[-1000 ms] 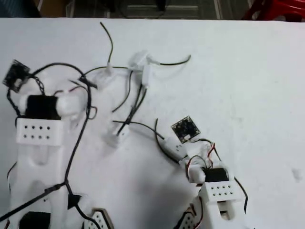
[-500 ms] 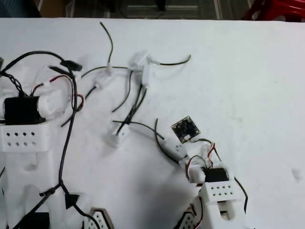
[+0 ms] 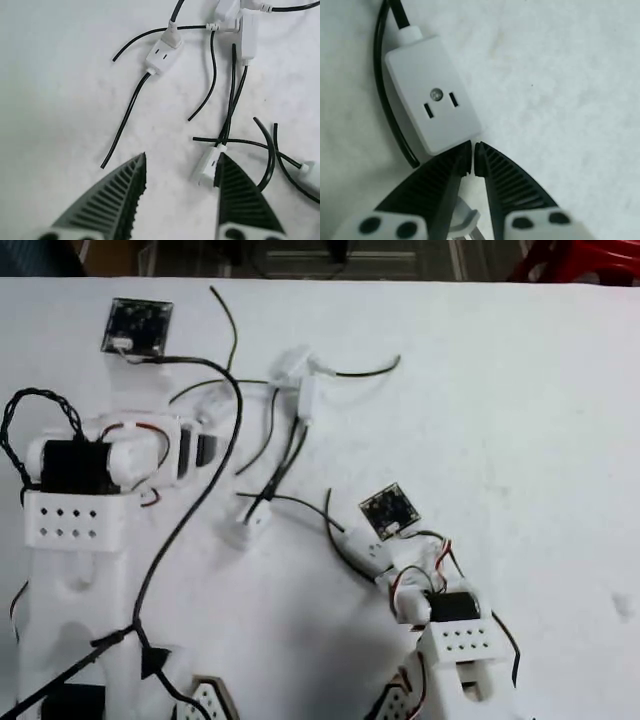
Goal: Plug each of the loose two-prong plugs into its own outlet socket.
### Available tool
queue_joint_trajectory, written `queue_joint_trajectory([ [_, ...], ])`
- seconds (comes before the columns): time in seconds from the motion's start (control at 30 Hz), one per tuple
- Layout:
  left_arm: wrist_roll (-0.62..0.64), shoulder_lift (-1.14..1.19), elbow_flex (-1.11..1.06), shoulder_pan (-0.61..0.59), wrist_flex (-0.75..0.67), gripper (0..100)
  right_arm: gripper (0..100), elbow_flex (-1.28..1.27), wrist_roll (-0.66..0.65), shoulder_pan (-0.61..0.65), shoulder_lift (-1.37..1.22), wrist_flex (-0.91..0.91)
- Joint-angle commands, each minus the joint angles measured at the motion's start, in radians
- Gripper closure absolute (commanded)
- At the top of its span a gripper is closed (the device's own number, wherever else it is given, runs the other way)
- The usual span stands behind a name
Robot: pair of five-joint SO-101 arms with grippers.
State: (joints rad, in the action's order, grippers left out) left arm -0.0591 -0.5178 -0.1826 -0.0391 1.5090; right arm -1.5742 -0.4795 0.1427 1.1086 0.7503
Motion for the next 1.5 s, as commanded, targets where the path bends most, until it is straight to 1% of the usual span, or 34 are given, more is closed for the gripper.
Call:
queue_joint_trajectory([
  [0.0,-0.089,-0.044,0.005,0.021,0.025,77,96.7,0.005,0.000,0.008,0.015,-0.013],
  [0.1,-0.167,-0.097,-0.031,0.016,0.046,77,96.7,0.005,0.000,0.008,0.015,-0.013],
  [0.2,-0.213,-0.220,-0.140,0.013,0.044,77,96.7,0.005,0.000,0.008,0.015,-0.013],
  [0.27,-0.229,-0.329,-0.249,0.018,0.002,77,96.7,0.005,0.000,0.008,0.015,-0.013],
  [0.33,-0.238,-0.440,-0.379,0.015,-0.092,77,96.7,0.005,0.000,0.008,0.015,-0.013],
  [0.4,-0.287,-0.535,-0.517,0.022,-0.166,77,96.7,0.005,0.000,0.008,0.015,-0.013],
  [0.47,-0.344,-0.607,-0.626,0.053,-0.180,77,96.7,0.005,0.000,0.008,0.015,-0.013],
  [0.57,-0.339,-0.639,-0.729,0.091,-0.163,77,96.7,0.005,0.000,0.008,0.015,-0.013],
  [0.73,-0.264,-0.556,-0.775,0.090,-0.157,77,96.7,0.005,0.000,0.008,0.015,-0.013],
  [0.83,-0.269,-0.450,-0.770,0.096,-0.166,77,96.7,0.005,0.000,0.008,0.015,-0.013],
  [0.97,-0.376,-0.292,-0.770,0.114,-0.193,77,96.7,0.005,0.000,0.008,0.015,-0.013],
  [1.0,-0.385,-0.255,-0.767,0.114,-0.196,77,96.7,0.005,0.000,0.008,0.015,-0.013],
  [1.17,-0.342,-0.088,-0.766,0.116,-0.324,77,96.7,0.005,0.000,0.008,0.015,-0.013],
  [1.33,-0.338,0.039,-0.721,0.162,-0.396,76,96.7,0.005,0.000,0.008,0.015,-0.013],
  [1.4,-0.330,0.068,-0.701,0.170,-0.423,73,96.7,0.005,0.000,0.008,0.015,-0.013],
  [1.47,-0.279,0.094,-0.701,0.171,-0.457,67,96.7,0.005,0.000,0.008,0.015,-0.013],
])
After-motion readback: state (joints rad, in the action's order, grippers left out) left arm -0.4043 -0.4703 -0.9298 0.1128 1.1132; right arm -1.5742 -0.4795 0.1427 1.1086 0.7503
